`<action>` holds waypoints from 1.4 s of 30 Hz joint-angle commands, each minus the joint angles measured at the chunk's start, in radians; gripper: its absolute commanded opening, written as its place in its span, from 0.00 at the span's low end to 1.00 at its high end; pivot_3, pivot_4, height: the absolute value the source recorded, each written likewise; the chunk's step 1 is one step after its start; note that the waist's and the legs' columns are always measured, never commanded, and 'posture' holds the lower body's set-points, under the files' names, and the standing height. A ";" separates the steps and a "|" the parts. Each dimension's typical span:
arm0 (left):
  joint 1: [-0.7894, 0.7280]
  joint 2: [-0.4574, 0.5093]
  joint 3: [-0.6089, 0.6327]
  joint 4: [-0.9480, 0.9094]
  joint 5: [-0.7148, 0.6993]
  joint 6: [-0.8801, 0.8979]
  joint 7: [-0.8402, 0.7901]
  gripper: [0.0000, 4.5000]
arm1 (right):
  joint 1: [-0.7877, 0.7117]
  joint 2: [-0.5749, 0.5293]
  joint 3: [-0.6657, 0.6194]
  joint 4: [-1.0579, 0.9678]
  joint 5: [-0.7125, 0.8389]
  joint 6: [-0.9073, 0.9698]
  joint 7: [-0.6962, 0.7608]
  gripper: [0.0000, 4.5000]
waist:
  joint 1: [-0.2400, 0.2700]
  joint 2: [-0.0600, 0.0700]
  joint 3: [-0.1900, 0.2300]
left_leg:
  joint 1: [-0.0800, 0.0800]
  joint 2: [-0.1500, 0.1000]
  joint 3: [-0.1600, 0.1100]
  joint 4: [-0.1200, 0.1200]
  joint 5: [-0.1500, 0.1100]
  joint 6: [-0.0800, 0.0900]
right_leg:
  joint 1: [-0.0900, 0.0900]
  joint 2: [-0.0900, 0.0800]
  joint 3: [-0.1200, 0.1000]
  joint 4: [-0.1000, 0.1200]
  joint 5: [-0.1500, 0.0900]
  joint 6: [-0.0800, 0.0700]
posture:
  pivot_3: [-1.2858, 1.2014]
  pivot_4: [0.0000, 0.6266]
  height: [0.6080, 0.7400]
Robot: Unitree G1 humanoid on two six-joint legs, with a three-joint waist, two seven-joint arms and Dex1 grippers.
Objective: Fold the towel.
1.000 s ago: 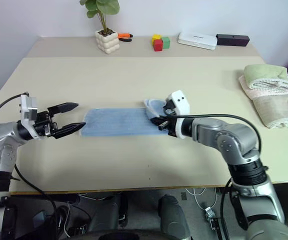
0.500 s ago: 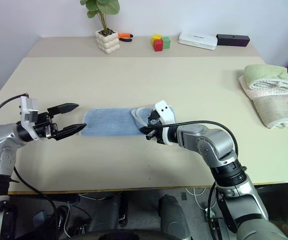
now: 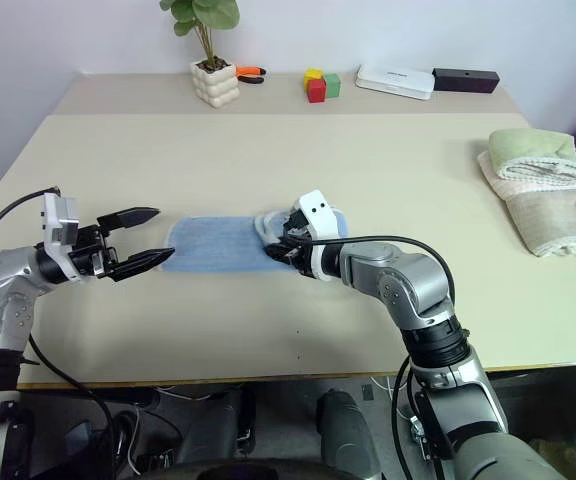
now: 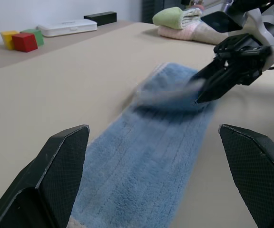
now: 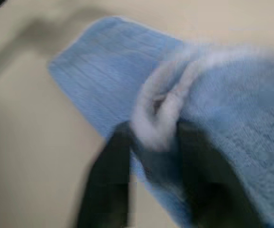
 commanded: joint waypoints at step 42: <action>0.033 -0.010 -0.002 -0.063 -0.016 0.025 0.052 1.00 | 0.167 0.174 0.068 0.556 -0.545 -1.063 0.227 0.01 | -0.005 -0.001 -0.001 | 0.003 0.000 0.000 -0.001 0.000 -0.001 | 0.002 0.001 0.000 0.001 0.000 0.000 | 0.52 0.24 0.96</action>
